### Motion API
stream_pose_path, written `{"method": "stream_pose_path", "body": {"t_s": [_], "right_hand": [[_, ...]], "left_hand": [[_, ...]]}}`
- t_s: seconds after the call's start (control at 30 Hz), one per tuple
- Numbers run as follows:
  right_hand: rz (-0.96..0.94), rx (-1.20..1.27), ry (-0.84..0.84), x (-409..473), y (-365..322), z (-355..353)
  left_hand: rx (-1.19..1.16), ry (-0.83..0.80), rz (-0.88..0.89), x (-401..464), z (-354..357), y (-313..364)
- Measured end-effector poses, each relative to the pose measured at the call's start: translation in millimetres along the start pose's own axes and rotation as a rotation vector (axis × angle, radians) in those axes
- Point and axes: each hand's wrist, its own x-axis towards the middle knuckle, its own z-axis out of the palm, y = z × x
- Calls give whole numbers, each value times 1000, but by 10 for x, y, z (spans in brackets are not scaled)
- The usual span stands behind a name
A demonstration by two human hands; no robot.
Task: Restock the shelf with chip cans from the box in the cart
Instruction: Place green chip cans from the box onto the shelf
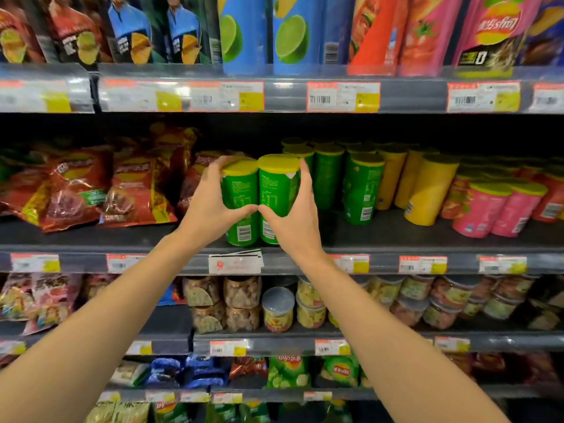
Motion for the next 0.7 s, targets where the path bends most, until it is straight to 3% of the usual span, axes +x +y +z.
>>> {"method": "stream_pose_path", "body": {"t_s": [0.7], "right_hand": [[73,-214,98,-9,254,205]], "left_hand": [[-179,-29,73,66,211,-420]]}}
